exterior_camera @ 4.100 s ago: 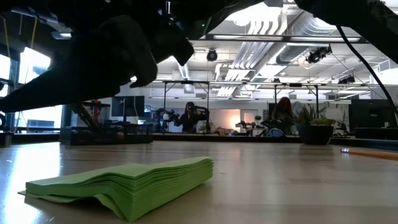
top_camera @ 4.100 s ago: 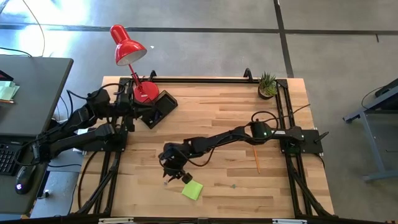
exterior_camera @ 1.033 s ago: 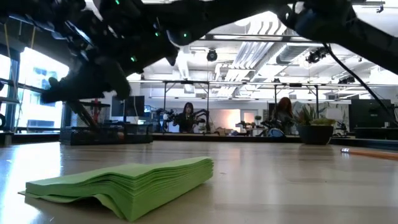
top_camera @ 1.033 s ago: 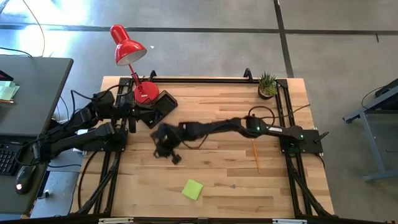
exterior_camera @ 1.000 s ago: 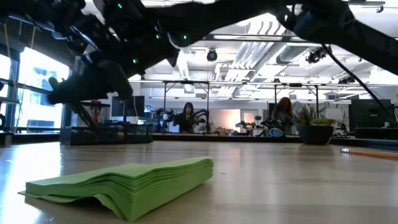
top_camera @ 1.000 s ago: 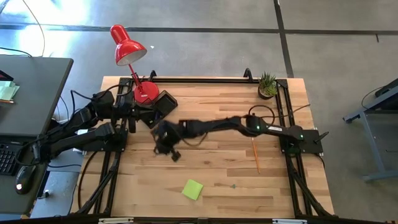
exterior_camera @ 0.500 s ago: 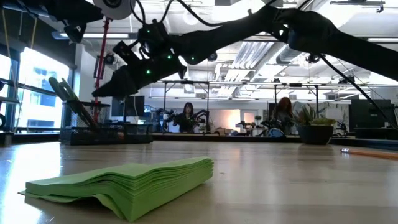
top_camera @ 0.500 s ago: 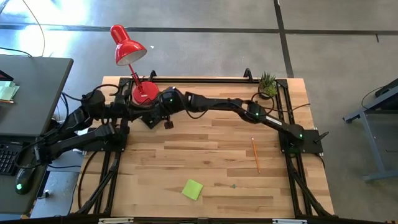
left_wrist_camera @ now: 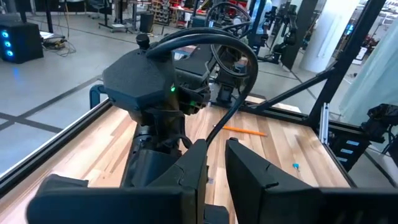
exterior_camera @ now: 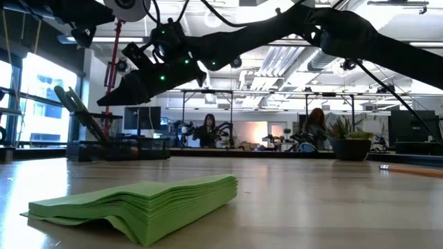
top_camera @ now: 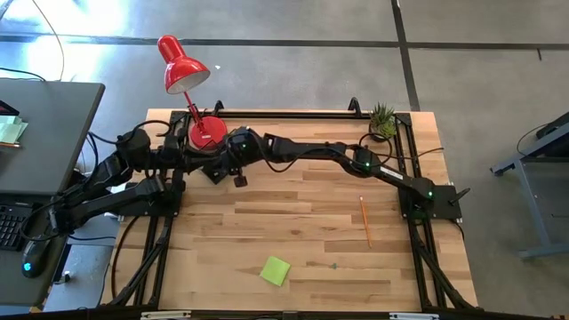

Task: Pick and place office supplies into organizer
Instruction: Put the left blue binder clip into the desk organizer

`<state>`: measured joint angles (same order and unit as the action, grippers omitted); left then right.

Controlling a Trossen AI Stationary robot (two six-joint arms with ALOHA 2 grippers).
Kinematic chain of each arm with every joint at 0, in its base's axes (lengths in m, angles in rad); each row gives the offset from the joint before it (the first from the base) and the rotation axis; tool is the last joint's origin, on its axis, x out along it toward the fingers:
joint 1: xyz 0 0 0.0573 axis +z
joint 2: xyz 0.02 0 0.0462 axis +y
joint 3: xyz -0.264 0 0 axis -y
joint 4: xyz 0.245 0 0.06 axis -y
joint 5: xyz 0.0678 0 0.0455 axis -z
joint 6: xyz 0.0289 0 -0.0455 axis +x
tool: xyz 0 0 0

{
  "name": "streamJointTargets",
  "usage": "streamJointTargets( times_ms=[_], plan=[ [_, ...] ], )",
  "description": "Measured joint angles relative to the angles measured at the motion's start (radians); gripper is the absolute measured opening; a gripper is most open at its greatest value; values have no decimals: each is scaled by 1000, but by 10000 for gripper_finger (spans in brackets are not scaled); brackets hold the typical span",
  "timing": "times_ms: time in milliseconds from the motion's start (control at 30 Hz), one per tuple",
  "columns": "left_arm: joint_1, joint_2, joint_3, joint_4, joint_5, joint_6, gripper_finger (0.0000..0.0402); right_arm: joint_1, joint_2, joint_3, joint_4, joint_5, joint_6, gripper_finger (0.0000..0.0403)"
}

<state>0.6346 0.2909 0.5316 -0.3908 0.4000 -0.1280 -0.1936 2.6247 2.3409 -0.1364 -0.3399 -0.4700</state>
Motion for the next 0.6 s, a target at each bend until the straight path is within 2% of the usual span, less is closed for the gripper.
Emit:
streamJointTargets(
  times_ms=[233,367,433,500,600],
  plan=[
    [0,0,0,-3,0,0,44,-2,0,0,-9,42,53,156],
    [0,0,0,-13,0,0,44,3,-1,0,-133,-64,109,173],
    [0,0,0,-13,0,1,44,22,12,0,-188,-81,131,176],
    [0,0,0,-13,-1,9,44,46,34,0,-232,-70,140,177],
    [0,0,0,-13,-1,9,44,83,68,-3,-209,1,155,174]
  ],
)
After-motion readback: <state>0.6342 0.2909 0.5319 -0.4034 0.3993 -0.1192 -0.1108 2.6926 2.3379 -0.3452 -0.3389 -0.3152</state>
